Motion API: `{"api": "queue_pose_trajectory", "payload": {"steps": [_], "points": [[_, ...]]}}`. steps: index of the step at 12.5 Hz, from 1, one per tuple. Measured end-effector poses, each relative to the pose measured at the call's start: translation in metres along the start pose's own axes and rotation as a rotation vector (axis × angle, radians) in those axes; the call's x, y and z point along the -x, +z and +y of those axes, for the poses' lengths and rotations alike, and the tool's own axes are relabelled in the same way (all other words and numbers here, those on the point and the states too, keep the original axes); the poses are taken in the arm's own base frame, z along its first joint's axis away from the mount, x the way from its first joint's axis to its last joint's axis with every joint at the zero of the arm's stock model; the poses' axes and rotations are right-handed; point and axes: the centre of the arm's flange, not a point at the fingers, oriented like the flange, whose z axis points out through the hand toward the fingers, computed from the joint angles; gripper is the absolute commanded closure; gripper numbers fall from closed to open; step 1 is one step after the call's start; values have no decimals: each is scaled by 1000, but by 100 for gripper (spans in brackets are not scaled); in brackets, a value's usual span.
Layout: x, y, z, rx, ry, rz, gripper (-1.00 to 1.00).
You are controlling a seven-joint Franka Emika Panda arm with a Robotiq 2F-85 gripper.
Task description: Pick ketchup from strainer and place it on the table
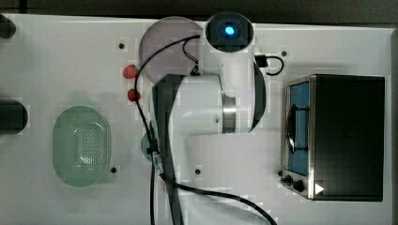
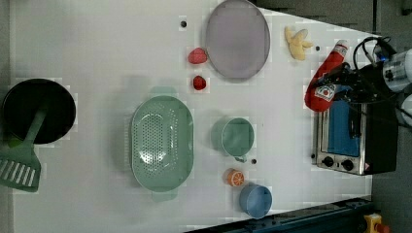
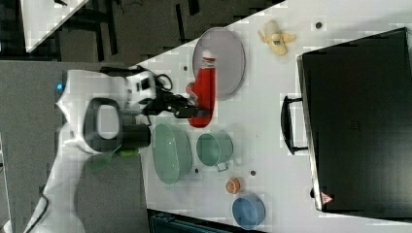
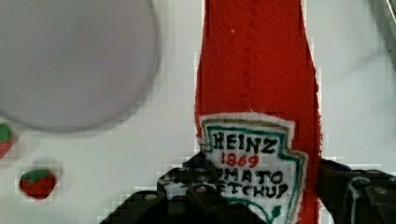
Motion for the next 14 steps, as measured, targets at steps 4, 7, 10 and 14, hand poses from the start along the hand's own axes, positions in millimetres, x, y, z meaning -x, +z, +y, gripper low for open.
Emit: {"api": "queue_pose_trajectory", "payload": {"steps": [4,7,10,14], "points": [[21,70,5,-25,-30,15,-18],[56,126,1,5,-98,-12,-24],[74,158,-2,44,-185,-10,-87],[71,162,1,52,-195,-2,-100]]}}
